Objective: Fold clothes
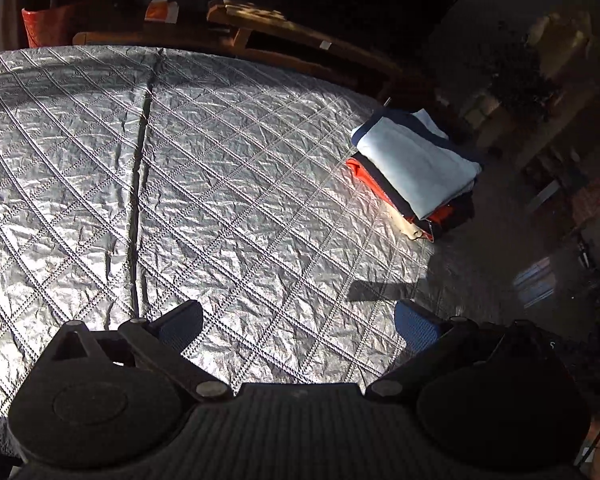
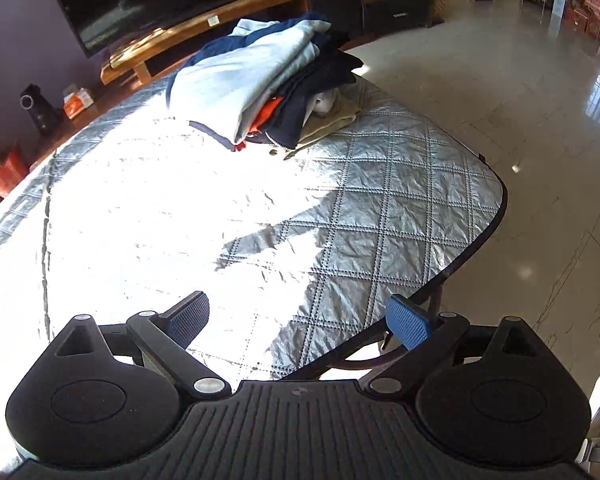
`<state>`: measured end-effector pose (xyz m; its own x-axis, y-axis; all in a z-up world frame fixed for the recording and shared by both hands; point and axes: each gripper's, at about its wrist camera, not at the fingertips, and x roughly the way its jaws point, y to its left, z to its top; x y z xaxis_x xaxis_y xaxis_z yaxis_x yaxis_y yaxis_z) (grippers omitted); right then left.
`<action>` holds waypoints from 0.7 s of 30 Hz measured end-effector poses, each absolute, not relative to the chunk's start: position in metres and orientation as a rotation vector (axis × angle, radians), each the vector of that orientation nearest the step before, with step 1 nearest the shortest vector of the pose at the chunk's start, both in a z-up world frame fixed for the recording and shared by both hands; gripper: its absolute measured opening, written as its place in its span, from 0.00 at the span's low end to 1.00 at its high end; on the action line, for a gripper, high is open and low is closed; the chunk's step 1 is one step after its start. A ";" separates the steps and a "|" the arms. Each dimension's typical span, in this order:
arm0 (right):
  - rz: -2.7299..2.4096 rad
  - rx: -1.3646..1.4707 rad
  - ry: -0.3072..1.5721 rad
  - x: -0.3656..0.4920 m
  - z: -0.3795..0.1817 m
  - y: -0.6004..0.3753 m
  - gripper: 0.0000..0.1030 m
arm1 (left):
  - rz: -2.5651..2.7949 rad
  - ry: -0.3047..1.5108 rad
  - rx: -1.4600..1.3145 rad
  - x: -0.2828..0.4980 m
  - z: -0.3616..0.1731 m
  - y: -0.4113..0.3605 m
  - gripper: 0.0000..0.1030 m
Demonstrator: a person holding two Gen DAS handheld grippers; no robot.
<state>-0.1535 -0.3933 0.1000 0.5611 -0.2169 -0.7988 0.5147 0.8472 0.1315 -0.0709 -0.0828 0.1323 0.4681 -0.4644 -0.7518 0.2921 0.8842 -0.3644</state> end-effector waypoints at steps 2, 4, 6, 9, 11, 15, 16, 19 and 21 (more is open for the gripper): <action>-0.441 0.364 0.898 -0.172 0.109 -0.373 0.97 | -0.480 0.923 -0.112 -0.096 0.157 -0.095 0.98; -0.443 0.357 0.847 -0.185 0.130 -0.368 0.99 | -0.522 0.867 -0.093 -0.120 0.183 -0.102 0.99; -0.453 0.359 0.811 -0.199 0.146 -0.365 0.99 | -0.536 0.854 -0.113 -0.136 0.201 -0.105 0.99; -0.475 0.347 0.802 -0.216 0.157 -0.359 0.99 | -0.519 0.850 -0.120 -0.159 0.215 -0.107 0.99; -0.456 0.338 0.811 -0.230 0.156 -0.353 0.99 | -0.491 0.848 -0.085 -0.175 0.216 -0.109 0.99; -0.408 0.331 0.841 -0.252 0.150 -0.337 0.99 | -0.447 0.872 -0.016 -0.202 0.211 -0.109 0.99; -0.404 0.324 0.848 -0.256 0.149 -0.333 0.99 | -0.439 0.885 -0.012 -0.208 0.209 -0.108 0.99; -0.389 0.303 0.843 -0.270 0.152 -0.318 0.99 | -0.415 0.898 -0.005 -0.223 0.208 -0.106 0.99; -0.389 0.284 0.814 -0.279 0.160 -0.310 0.99 | -0.408 0.882 0.011 -0.235 0.213 -0.105 0.99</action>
<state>-0.2785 -0.3104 0.1601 0.6224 -0.2261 -0.7493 0.4407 0.8924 0.0969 -0.2347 -0.1053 0.2134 0.5641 -0.3423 -0.7514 0.3510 0.9231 -0.1570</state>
